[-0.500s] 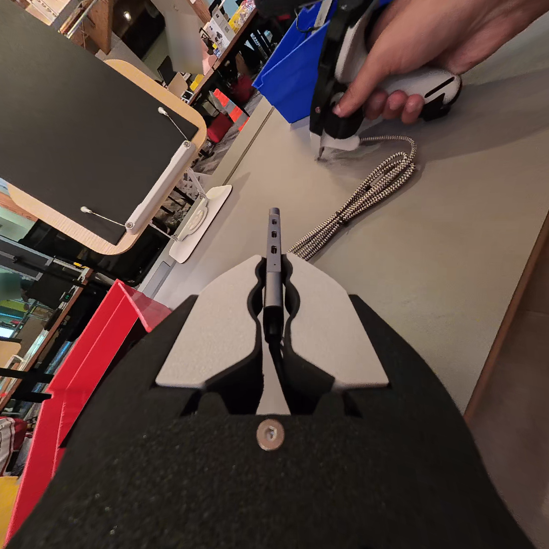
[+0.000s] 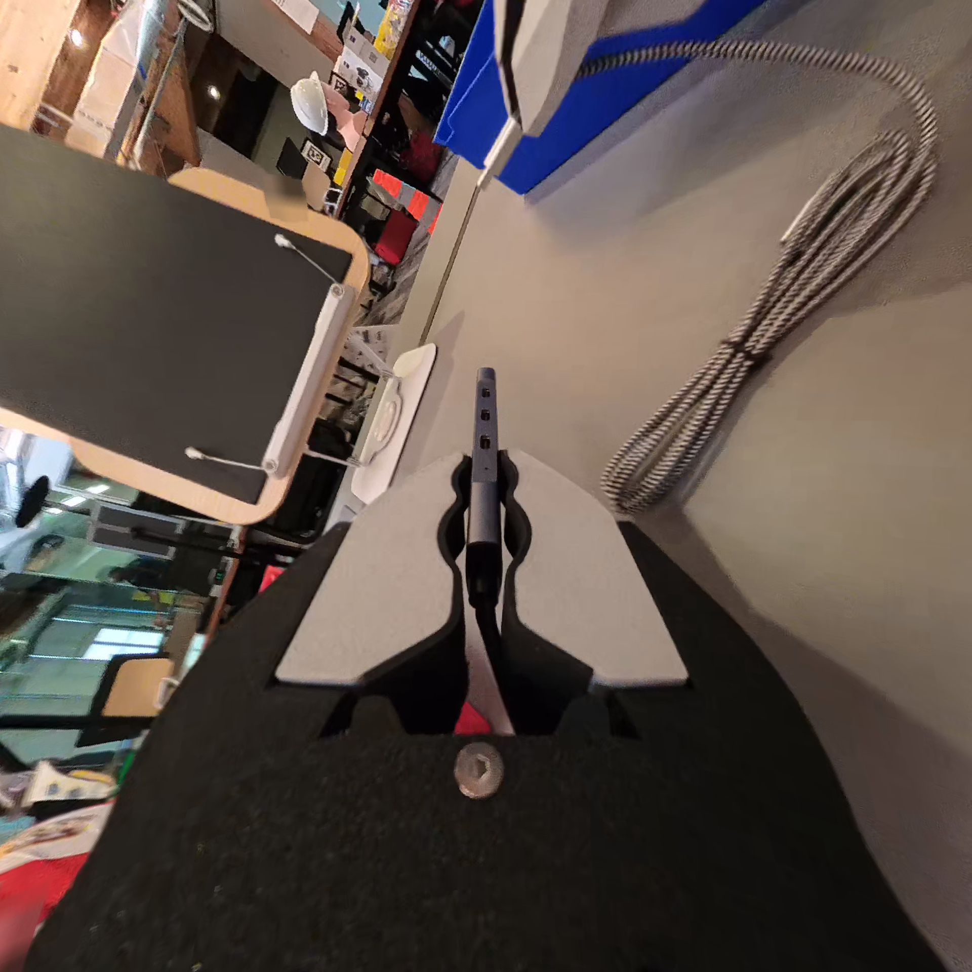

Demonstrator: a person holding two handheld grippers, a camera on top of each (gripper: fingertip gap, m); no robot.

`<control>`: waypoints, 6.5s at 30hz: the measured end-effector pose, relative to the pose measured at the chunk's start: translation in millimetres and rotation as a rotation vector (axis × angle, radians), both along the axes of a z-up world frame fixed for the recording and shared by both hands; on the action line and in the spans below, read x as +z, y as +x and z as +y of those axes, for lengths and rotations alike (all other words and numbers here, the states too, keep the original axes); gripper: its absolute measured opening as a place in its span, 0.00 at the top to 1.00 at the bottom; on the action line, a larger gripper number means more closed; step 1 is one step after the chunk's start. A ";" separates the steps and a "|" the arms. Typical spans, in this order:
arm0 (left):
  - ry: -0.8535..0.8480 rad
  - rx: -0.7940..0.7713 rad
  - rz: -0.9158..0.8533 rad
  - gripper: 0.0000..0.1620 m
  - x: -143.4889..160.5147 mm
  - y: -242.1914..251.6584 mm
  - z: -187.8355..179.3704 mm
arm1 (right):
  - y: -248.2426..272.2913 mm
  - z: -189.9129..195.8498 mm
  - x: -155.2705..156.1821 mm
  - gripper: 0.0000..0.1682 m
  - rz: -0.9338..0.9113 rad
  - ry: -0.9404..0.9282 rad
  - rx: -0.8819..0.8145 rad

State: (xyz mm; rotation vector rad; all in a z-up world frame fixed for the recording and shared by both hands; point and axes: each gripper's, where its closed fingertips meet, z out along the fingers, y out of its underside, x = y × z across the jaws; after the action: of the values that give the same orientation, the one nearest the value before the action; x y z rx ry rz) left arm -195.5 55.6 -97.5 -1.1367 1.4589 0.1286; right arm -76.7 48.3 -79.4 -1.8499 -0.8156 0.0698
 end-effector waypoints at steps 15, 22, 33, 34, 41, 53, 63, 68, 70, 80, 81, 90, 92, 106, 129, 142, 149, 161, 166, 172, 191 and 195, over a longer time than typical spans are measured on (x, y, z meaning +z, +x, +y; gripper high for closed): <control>0.136 -0.024 0.068 0.94 -2.0 33.0 -12.3 | -70.0 -35.0 -12.8 0.97 -0.232 0.085 0.149; 0.236 0.000 0.135 0.94 -5.0 29.1 -11.9 | -73.6 -35.1 -17.8 0.97 -0.200 0.012 0.156; 0.314 0.009 0.144 0.95 -7.3 35.4 -14.6 | -72.8 -37.3 -17.2 0.97 -0.081 -0.041 0.188; 0.313 0.004 0.139 0.95 -7.1 36.0 -15.2 | -72.7 -38.0 -16.5 0.97 -0.052 -0.050 0.200; 0.297 0.005 0.111 0.95 -6.4 36.9 -16.1 | -73.1 -38.4 -16.2 0.97 0.084 -0.085 0.233; 0.277 0.010 0.113 0.95 -11.9 35.9 -14.1 | -77.0 -36.9 -19.3 0.97 0.149 -0.099 0.247; 0.304 -0.003 0.129 0.95 -11.6 33.0 -14.2 | -79.0 -36.5 -21.7 0.97 0.189 -0.125 0.264; 0.315 -0.007 0.147 0.94 -15.4 33.9 -11.5 | -77.4 -34.8 -26.7 0.97 0.197 -0.136 0.255; 0.328 -0.015 0.139 0.94 -13.0 33.9 -11.0 | -78.1 -35.1 -24.2 0.96 0.237 -0.132 0.270; 0.288 0.083 0.012 0.94 6.2 20.0 -2.3 | -29.3 -21.5 14.3 0.89 0.618 -0.147 0.234; 0.261 0.084 -0.014 0.94 7.7 20.2 -2.2 | -25.1 -20.3 13.8 0.88 0.626 -0.154 0.226; -0.120 -0.021 -0.319 0.94 34.0 28.1 -6.1 | -16.9 -16.8 1.0 0.84 0.611 -0.171 0.204; -0.290 -0.071 -0.356 0.94 40.7 31.6 -8.5 | -13.2 -13.6 6.7 0.84 0.600 -0.152 0.198; -1.214 -0.415 -0.569 0.94 91.9 43.7 -31.1 | -37.0 -29.1 67.0 0.79 0.667 -0.129 0.545; -1.417 -0.595 -0.625 0.94 90.2 58.7 -61.6 | -57.6 -54.2 71.5 0.95 0.837 -0.216 0.658; -1.354 -0.396 -0.918 0.81 80.9 -21.3 -34.6 | 45.8 -14.1 140.3 0.95 0.720 0.002 0.368; -1.340 -0.249 -0.989 0.85 46.7 -73.0 -47.3 | 159.8 39.0 249.1 0.95 0.661 0.185 0.097; -1.241 -0.222 -0.786 0.87 22.7 -59.9 -85.1 | 304.7 118.5 139.2 0.95 0.421 -0.019 -0.373; -1.219 -0.227 -0.712 0.87 13.8 -52.5 -90.8 | 327.7 115.4 38.5 0.94 0.367 -0.325 -0.456; -1.278 -0.243 -0.702 0.87 8.9 -43.7 -90.8 | 336.5 111.5 -29.9 0.95 0.144 -0.694 -0.481; -0.905 0.154 -0.797 0.88 11.2 -110.7 -37.5 | 316.2 71.4 76.8 0.80 0.310 -0.336 -0.526; -0.704 0.378 -0.885 0.88 23.2 -178.0 -26.3 | 234.8 -0.4 54.1 0.81 0.451 -0.118 -0.469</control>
State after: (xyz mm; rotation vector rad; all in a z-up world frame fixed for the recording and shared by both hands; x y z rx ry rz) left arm -373.5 29.4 -74.3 -1.7249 0.4707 -0.6068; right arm 158.1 47.9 -25.4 -1.9881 -0.0611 0.2304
